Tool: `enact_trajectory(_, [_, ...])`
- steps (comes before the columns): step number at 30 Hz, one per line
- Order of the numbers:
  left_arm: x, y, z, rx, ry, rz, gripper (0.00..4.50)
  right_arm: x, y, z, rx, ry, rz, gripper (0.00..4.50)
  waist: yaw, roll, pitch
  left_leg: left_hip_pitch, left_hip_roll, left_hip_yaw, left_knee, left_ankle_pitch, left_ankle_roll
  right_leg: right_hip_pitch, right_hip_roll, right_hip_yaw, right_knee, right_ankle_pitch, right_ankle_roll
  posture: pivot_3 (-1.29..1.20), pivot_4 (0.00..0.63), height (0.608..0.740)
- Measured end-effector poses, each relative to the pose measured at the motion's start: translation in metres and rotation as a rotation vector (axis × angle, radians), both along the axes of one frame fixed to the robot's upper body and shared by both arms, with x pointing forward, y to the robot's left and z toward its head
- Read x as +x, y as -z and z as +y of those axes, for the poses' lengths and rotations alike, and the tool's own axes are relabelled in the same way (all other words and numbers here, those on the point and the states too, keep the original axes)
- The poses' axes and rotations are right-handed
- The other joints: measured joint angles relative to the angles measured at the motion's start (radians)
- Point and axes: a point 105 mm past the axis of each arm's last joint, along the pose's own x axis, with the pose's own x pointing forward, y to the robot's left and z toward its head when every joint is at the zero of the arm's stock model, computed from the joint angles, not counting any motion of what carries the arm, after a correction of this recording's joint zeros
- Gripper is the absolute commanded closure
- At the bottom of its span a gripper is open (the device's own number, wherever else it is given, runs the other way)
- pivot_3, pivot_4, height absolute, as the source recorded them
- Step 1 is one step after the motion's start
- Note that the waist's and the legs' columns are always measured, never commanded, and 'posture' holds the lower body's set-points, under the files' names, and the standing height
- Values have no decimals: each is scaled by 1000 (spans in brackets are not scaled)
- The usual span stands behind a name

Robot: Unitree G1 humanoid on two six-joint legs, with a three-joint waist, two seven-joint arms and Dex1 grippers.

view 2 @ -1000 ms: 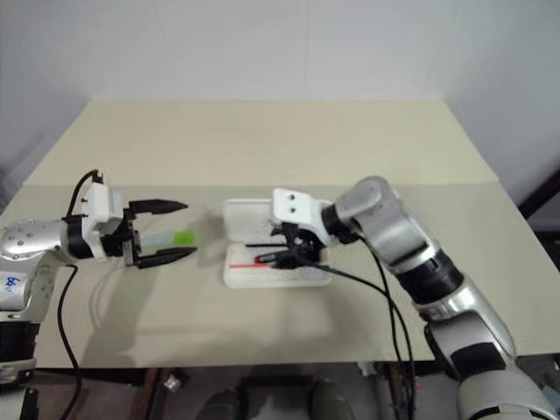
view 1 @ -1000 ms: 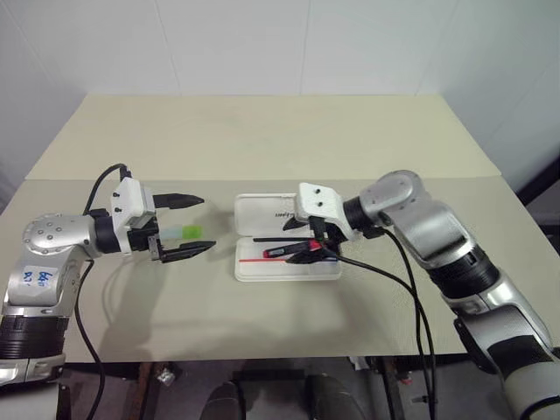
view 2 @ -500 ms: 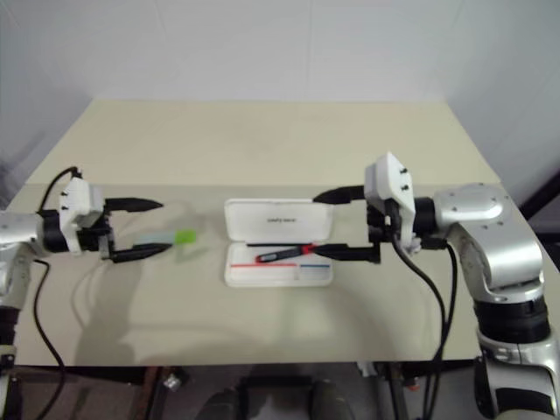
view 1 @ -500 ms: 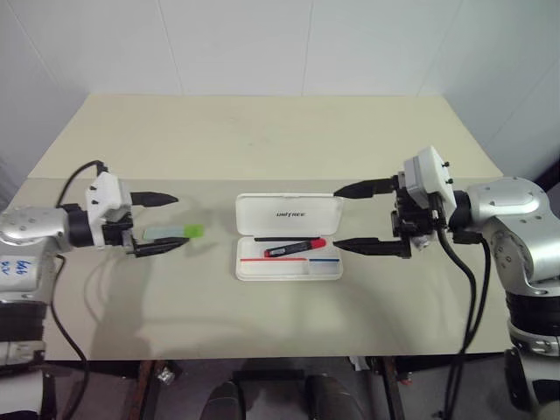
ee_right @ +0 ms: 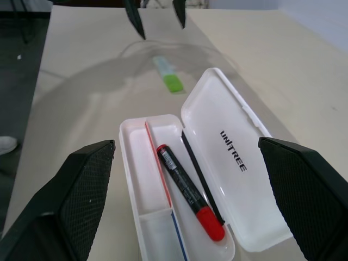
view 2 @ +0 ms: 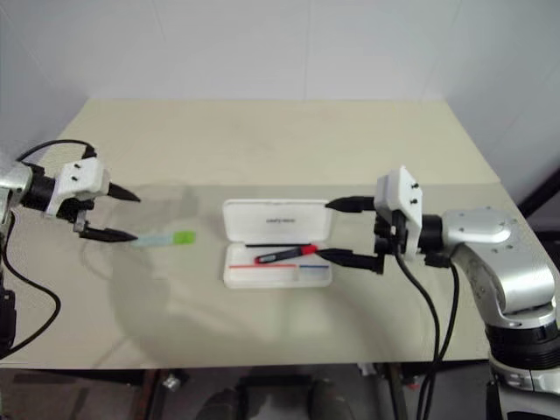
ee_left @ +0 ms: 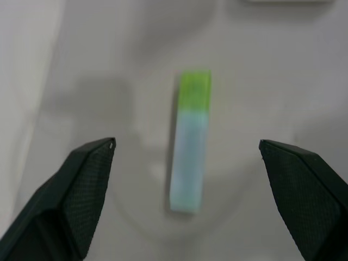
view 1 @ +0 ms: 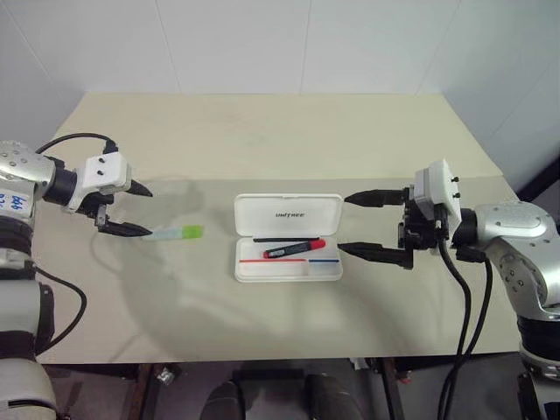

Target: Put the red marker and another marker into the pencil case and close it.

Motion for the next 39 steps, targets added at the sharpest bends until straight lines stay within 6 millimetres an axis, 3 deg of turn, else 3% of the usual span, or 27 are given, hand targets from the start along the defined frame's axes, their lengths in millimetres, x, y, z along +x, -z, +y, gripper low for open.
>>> enact_trajectory(5, [7,24,-6,66,2,78,0,0,0,-1,37,36,-3,24,10,-2,1,0,0,0,0,0,0,0,0,0,1,0,0,0,150,740])
enact_trajectory(19, [24,50,-20,162,1,62,0,-6,-3,-4,77,105,-32,24,18,-2,1,0,0,0,1,0,0,0,0,0,1,1,1,0,150,740])
enact_trajectory(22, [26,53,-26,153,5,64,593,-7,-4,-3,83,111,-34,0,20,-2,1,0,0,-1,1,0,0,0,0,0,2,1,1,0,150,740])
enact_trajectory(30, [28,55,-30,147,10,62,3278,-7,-6,-3,94,120,-37,0,20,-3,1,0,0,0,2,0,0,0,0,0,2,1,1,0,150,740])
enact_trajectory(31, [28,56,-30,146,11,61,3440,-7,-6,-3,95,119,-36,0,20,-3,1,0,0,0,2,0,0,1,0,0,2,1,1,0,150,740])
enact_trajectory(39, [27,57,-29,127,7,56,3439,-7,-7,-3,96,120,-38,0,19,-3,1,1,0,0,3,0,0,1,0,0,4,1,1,0,150,740])
